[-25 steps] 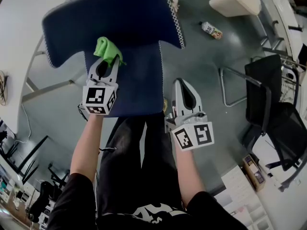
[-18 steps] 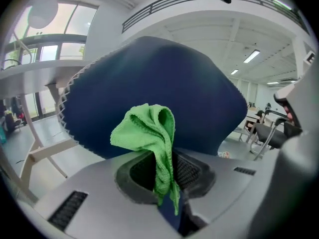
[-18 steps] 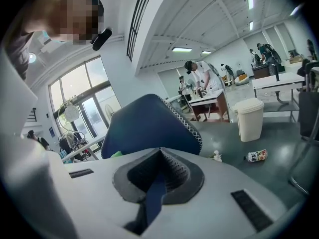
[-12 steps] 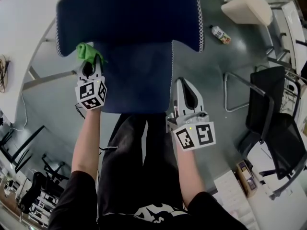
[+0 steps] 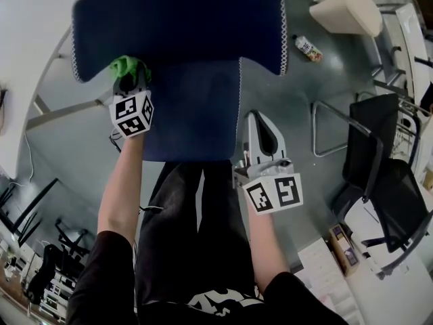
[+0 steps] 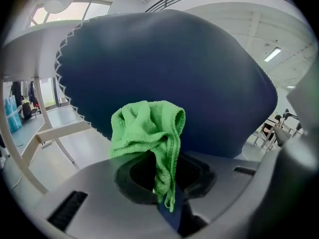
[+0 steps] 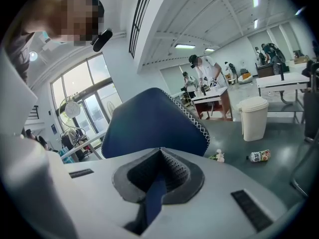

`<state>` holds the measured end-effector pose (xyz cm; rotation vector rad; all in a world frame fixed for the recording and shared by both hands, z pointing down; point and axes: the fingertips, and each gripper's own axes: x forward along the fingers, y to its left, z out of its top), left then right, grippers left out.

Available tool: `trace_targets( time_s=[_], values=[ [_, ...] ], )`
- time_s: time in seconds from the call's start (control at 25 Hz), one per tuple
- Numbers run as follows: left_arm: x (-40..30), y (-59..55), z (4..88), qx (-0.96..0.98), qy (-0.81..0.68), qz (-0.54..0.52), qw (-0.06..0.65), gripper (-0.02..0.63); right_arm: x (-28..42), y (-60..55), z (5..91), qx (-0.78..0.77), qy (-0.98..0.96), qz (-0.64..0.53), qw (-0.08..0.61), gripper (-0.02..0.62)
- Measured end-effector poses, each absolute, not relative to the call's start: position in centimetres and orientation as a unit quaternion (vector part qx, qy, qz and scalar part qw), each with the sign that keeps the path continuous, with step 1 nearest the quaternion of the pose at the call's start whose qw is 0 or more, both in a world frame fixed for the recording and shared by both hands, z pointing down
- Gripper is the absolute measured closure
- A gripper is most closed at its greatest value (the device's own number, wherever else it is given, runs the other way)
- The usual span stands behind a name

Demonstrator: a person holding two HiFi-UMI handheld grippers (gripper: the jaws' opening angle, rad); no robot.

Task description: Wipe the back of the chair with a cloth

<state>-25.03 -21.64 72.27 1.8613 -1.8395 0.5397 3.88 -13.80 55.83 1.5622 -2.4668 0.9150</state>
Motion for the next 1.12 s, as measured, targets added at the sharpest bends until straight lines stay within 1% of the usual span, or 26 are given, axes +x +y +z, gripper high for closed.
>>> trace_targets(
  time_s=[0.28, 0.44, 0.64, 1.12],
  values=[
    [-23.0, -22.3, 72.8, 0.680, -0.662, 0.191, 0.250, 0.541, 4.4, -13.5, 56.2, 0.514, -0.801, 0.303, 0.042, 0.598],
    [-19.5, -22.6, 73.3, 0.709, -0.626, 0.204, 0.252, 0.541, 4.8, -13.2, 56.4, 0.517, -0.798, 0.307, 0.042, 0.598],
    [-15.9, -23.2, 73.5, 0.720, -0.610, 0.195, 0.268, 0.541, 6.1, -13.3, 56.2, 0.526, -0.793, 0.305, 0.039, 0.598],
    [-3.6, -23.0, 74.4, 0.788, -0.508, 0.207, 0.280, 0.541, 10.1, -12.3, 56.7, 0.549, -0.775, 0.311, 0.034, 0.598]
  ],
)
